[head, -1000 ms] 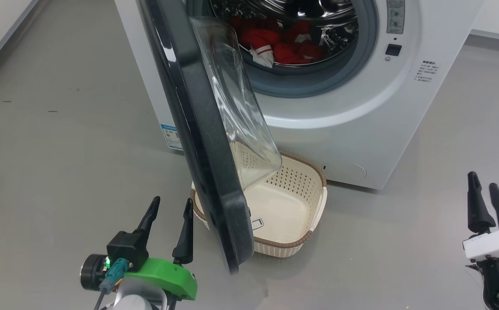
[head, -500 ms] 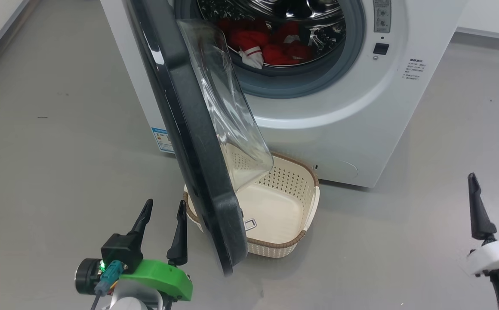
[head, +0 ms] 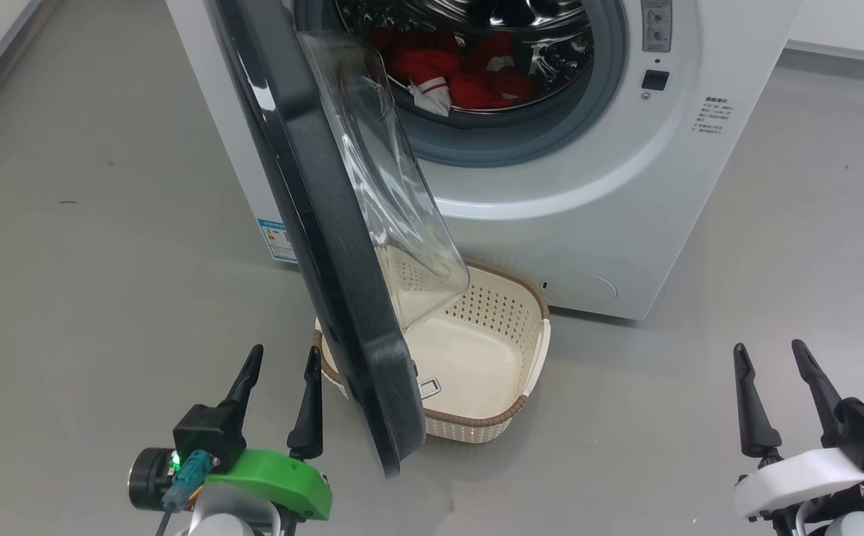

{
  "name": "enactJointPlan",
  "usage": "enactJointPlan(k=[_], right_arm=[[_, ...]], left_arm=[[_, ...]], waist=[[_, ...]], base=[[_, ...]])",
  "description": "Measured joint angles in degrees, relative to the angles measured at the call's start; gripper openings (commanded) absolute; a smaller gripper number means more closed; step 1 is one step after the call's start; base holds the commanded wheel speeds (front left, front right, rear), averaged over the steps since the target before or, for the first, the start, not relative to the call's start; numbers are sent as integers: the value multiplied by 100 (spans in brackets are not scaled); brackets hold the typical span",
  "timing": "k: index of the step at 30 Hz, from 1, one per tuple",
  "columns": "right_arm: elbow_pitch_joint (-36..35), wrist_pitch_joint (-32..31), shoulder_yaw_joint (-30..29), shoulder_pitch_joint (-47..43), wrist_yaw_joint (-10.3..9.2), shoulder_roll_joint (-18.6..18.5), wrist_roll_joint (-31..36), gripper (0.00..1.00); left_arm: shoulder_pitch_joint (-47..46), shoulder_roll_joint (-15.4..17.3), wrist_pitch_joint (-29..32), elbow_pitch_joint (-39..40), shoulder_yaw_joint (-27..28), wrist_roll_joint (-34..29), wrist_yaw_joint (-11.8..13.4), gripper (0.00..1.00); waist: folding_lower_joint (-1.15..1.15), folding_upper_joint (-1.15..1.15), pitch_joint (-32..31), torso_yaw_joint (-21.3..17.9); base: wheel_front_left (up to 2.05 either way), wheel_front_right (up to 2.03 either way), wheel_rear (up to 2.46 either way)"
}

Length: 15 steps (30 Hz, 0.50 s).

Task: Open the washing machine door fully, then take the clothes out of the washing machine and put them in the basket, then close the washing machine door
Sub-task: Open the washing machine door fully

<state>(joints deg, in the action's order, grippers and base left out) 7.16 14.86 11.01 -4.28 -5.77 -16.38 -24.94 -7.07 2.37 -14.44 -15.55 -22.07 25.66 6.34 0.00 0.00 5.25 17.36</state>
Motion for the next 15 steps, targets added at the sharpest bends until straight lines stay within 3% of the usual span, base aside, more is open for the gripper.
enactJointPlan(k=[15], right_arm=[[-5, 0, -155, -81, -43, 332, 196, 100]], left_arm=[[0, 0, 0, -12, -14, 1, 1, 100]], waist=[[0, 0, 0, 31]], base=[[0, 0, 0]])
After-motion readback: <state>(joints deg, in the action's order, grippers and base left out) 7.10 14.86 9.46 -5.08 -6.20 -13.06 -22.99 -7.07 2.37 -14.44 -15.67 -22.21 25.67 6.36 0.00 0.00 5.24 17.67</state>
